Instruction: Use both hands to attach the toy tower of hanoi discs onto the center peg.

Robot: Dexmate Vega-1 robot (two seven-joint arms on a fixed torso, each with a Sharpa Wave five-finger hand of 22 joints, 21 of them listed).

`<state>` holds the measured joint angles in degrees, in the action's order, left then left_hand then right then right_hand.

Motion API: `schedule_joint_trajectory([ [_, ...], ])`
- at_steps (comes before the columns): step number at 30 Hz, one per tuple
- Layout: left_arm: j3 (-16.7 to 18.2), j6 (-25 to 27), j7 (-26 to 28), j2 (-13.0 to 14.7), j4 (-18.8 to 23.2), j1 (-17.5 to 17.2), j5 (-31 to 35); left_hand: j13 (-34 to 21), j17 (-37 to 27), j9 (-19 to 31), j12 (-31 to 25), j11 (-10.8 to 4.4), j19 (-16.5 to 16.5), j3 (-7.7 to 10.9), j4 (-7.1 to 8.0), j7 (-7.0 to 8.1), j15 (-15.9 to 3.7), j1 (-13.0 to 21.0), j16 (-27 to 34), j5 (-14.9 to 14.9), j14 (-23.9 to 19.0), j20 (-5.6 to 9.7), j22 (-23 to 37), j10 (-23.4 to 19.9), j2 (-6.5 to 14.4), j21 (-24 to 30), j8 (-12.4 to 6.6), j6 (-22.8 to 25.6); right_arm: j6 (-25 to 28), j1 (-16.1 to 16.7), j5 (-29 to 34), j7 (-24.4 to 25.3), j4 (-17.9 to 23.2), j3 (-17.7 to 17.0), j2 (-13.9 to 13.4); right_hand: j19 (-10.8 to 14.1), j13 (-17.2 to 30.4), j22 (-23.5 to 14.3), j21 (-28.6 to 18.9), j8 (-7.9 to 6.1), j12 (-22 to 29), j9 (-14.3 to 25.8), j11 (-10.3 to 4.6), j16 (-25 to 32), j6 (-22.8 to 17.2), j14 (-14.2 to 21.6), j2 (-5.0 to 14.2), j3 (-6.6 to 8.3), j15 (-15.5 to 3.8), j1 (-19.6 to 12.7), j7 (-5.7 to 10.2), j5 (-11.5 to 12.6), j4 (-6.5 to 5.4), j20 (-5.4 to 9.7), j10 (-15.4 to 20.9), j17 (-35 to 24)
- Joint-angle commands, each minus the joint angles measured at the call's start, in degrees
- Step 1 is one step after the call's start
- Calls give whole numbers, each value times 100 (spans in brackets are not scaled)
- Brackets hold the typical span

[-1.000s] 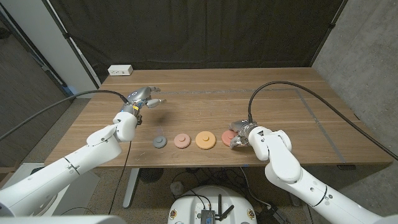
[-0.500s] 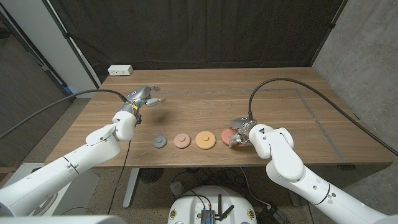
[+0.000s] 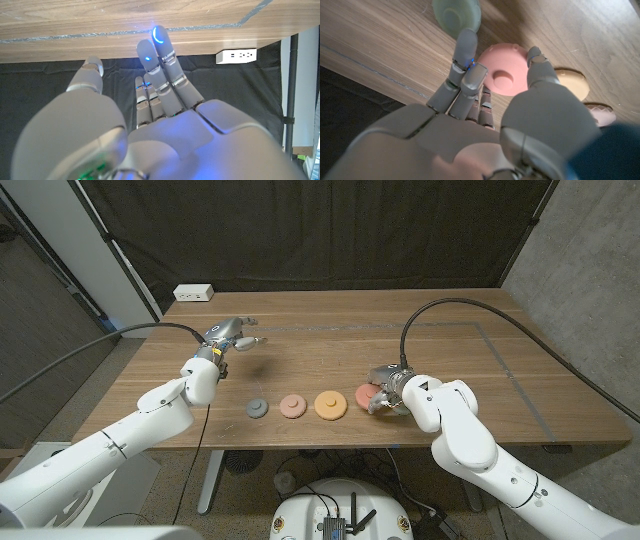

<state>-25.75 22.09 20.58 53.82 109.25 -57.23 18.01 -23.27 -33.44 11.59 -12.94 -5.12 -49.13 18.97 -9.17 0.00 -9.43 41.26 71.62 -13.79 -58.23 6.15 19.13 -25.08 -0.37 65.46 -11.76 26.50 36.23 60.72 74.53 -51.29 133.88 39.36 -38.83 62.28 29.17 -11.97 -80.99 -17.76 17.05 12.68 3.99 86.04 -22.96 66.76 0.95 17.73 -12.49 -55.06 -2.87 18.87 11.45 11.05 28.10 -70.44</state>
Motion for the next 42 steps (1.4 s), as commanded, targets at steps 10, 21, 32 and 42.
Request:
schedule_joint_trajectory([
  [10, 167, -218, 134, 53, 1, -205, -127, -18, -14, 21, 26, 9, 40, 47, -13, -21, -310, 4, 55, -12, 25, 466, -15, -54, 53, 62, 23, 45, -433, 90, 53, 80, 261, -60, 132, 85, 88, -9, -52, -126, 2, 33, -1239, 52, -1047, 93, 291, 311, 2, -36, 1002, 44, -239, 172, 1271, -8],
  [21, 254, -662, 280, -17, -224, -281, -314, -25, 1, 21, 26, 9, 52, 53, -16, -20, -310, 6, 60, -11, 37, 457, -18, -66, 50, 113, 20, 55, -779, -24, -95, 179, 235, -30, 158, 95, 115, 0, -50, -115, -36, 32, -1261, 75, -1063, 99, 259, 344, 3, 1, 1027, 48, -241, 170, 1269, -8],
  [32, 450, -928, 348, 68, -283, -477, -494, -29, 11, 22, 23, 14, 65, 61, -20, -19, -309, 11, 72, -9, 45, 452, -58, -94, 49, 144, 14, 78, -1036, -241, -129, 209, 75, 122, 268, 106, 143, 1, -51, -104, -63, 31, -1269, 88, -1073, 100, 245, 376, 4, 32, 1033, 51, -245, 171, 1277, -6],
  [42, 606, -933, 424, 150, -258, -672, -557, -32, 11, 23, 34, 25, 88, 67, -18, -22, -309, 9, 94, -6, 47, 450, -65, -88, 48, 196, 16, 84, -1275, -427, -201, 271, -31, 269, 336, 99, 167, 12, -38, -93, -89, 32, -1290, 98, -1079, 99, 237, 407, 4, 55, 1047, 54, -246, 171, 1276, -6],
])
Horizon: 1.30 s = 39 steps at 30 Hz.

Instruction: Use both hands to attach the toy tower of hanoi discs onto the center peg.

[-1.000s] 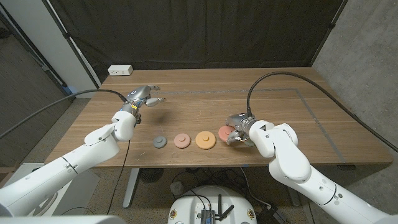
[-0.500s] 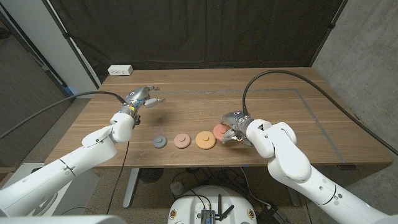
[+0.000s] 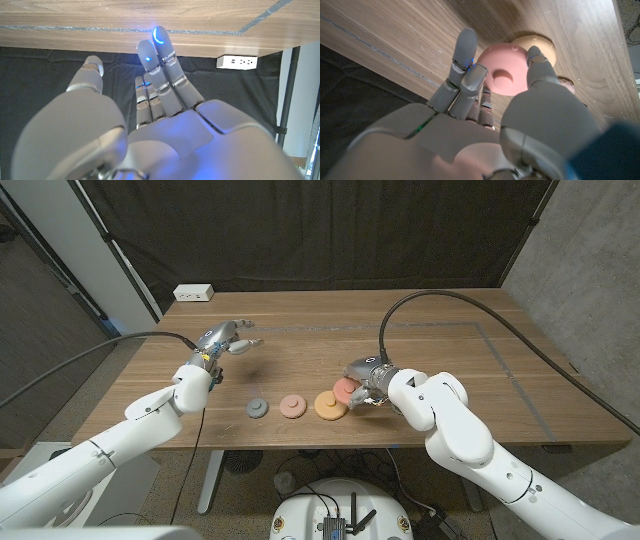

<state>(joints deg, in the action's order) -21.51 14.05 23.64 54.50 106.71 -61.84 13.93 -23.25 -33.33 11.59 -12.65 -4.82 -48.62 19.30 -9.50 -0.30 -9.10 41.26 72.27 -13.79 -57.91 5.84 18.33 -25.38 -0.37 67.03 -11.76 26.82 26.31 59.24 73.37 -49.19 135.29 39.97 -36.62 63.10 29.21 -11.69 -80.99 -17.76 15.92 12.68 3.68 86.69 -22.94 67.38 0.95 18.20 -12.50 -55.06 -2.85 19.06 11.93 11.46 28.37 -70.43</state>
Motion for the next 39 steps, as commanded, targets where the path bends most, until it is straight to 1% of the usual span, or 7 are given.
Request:
schedule_joint_trajectory([
  [1, 203, -134, 134, 86, -1, -233, -159, -33, -1, 23, 4, -5, 40, 35, 15, 10, -341, 8, 31, -6, 14, 481, 12, -61, 48, 39, 17, 49, -306, -300, -85, 53, -181, 228, 122, 20, 166, -18, -40, -92, 22, 32, -1261, 34, -1080, 36, 236, 363, 5, 58, 1042, 35, -294, 131, 1252, -8],
  [12, 300, -108, 155, 130, 52, -377, -209, -34, 8, 23, 6, -9, 45, 38, 17, 10, -341, 3, 37, -4, 20, 482, -21, -70, 47, 59, 17, 56, -523, -511, -117, -29, -300, 405, 200, 20, 188, -14, -34, -83, 6, 33, -1238, 44, -1090, 33, 230, 398, 4, 78, 1051, 39, -292, 131, 1285, -7],
  [20, 379, -129, 198, 168, 101, -487, -232, -38, 34, 23, 11, -15, 65, 41, 20, 6, -341, -4, 34, -1, 31, 478, -33, -64, 49, 93, 18, 61, -657, -660, -171, -100, -385, 502, 242, 19, 205, -12, -30, -75, -11, 34, -1248, 49, -1093, 28, 225, 422, 5, 90, 1048, 42, -291, 131, 1289, -7],
  [22, 399, -156, 191, 188, 116, -506, -239, -39, 18, 23, 6, 4, 67, 41, 20, 6, -341, -5, 56, -1, 10, 480, -40, -80, 49, 101, 17, 66, -675, -688, -174, -137, -404, 529, 255, 19, 208, -12, -30, -74, -12, 34, -1246, 50, -1094, 28, 224, 426, 5, 93, 1052, 43, -291, 131, 1294, -7],
  [25, 403, -148, 181, 225, 150, -518, -193, -36, 31, 23, 14, -16, 77, 43, 20, 6, -341, -6, 48, 0, 26, 481, -47, -72, 49, 111, 20, 61, -687, -736, -165, -181, -449, 565, 280, 15, 214, -9, -26, -72, -19, 34, -1254, 51, -1098, 26, 224, 435, 5, 98, 1042, 43, -291, 131, 1294, -7],
  [34, 425, -164, 170, 204, 170, -522, -187, -41, 38, 23, 13, 0, 83, 49, 20, 4, -341, -10, 56, 0, 29, 476, -73, -79, 50, 138, 22, 59, -713, -861, -210, -271, -582, 632, 340, 17, 229, -10, -25, -67, -32, 35, -1235, 54, -1105, 21, 224, 457, 5, 111, 1042, 45, -293, 131, 1302, -6],
  [39, 409, -141, 144, 190, 181, -504, -170, -40, 48, 23, 19, -13, 90, 54, 21, 7, -341, -12, 54, 0, 39, 479, -83, -73, 54, 158, 24, 58, -650, -917, -256, -368, -670, 656, 371, 19, 244, -15, -27, -55, -56, 36, -1250, 56, -1093, 16, 223, 477, 5, 123, 1048, 47, -293, 131, 1278, -6],
])
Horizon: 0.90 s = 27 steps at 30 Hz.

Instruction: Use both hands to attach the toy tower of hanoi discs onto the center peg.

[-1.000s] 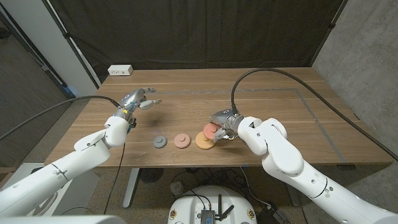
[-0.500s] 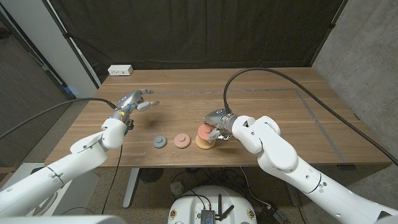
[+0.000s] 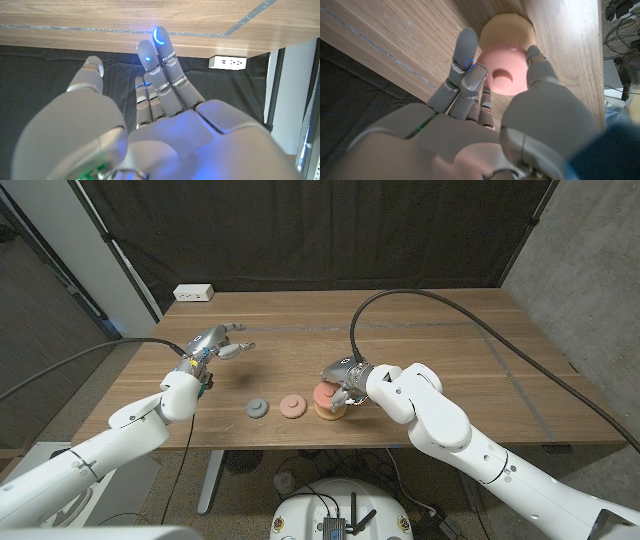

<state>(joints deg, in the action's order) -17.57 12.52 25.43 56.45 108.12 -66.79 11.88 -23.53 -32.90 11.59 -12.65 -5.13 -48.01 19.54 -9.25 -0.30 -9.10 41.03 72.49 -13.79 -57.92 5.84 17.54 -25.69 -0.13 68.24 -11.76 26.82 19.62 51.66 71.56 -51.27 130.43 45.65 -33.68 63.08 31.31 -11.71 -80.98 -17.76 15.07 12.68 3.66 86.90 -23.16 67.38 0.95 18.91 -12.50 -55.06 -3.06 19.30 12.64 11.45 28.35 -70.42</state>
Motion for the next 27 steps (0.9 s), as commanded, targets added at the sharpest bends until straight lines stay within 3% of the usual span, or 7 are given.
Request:
schedule_joint_trajectory([
  [1, 15, 14, -41, -7, 40, -4, 33, -13, -7, 23, 18, 23, 32, 30, -4, 7, -341, 11, 46, 0, 26, 481, -5, -43, 31, 39, 24, 58, 26, -170, -78, -165, -195, 95, 77, 18, 37, -12, -24, -53, 25, 37, -1236, 36, -1071, 15, 223, 411, 5, 127, 1068, 24, -365, 132, 1279, -7],
  [27, -32, -42, -46, -82, -43, 60, 53, -19, 14, 24, 24, 30, 59, 52, -5, 5, -341, -2, 68, 2, 40, 485, -73, -55, 41, 130, 24, 70, 201, -458, -296, -136, -520, 344, 147, -4, 87, -8, -4, -14, -31, 42, -1221, 44, -1067, -11, 238, 513, 3, 159, 1056, 34, -358, 133, 1300, -7],
])
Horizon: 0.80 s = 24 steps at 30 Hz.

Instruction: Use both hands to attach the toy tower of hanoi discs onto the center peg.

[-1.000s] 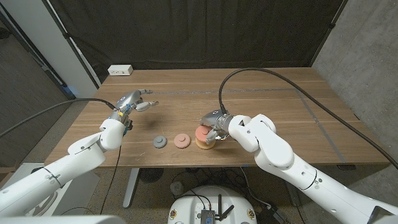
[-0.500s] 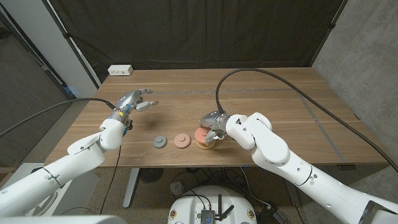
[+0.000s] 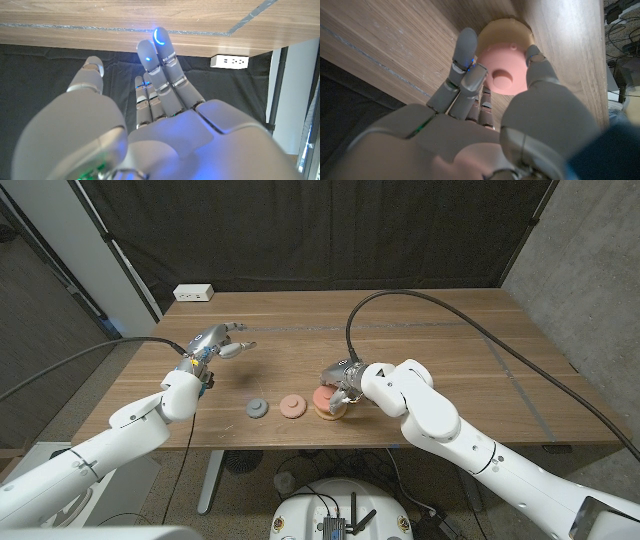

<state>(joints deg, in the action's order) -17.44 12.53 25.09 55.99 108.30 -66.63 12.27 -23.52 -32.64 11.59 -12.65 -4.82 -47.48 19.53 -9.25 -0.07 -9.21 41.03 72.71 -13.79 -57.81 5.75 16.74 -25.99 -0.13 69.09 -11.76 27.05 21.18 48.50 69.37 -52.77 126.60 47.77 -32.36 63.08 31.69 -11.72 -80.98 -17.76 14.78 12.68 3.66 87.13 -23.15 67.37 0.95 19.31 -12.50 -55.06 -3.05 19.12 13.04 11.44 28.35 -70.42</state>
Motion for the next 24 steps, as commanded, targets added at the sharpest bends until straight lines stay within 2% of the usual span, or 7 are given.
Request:
schedule_joint_trajectory([
  [1, -48, -46, -15, -37, -66, 49, 13, -20, -4, 24, 21, 11, 5, 53, -4, -16, -330, -3, 39, 2, 37, 496, 4, -32, 42, 47, 25, 45, 60, -141, -79, 21, -141, 135, 10, -1, 51, -9, -6, -12, -3, 42, -1229, 21, -1066, -11, 238, 477, 3, 160, 1054, 52, -397, 134, 1302, -7],
  [24, -90, -3, -50, -73, -139, 130, 1, -23, -1, 24, 25, 11, 17, 66, -2, -26, -330, -19, 61, 4, 31, 498, -36, -34, 50, 104, 26, 50, 144, -284, -62, -14, -390, 318, -53, -13, 89, -8, 3, 9, -55, 48, -1216, 21, -1089, -40, 222, 546, 5, 216, 1057, 54, -399, 132, 1320, -6],
])
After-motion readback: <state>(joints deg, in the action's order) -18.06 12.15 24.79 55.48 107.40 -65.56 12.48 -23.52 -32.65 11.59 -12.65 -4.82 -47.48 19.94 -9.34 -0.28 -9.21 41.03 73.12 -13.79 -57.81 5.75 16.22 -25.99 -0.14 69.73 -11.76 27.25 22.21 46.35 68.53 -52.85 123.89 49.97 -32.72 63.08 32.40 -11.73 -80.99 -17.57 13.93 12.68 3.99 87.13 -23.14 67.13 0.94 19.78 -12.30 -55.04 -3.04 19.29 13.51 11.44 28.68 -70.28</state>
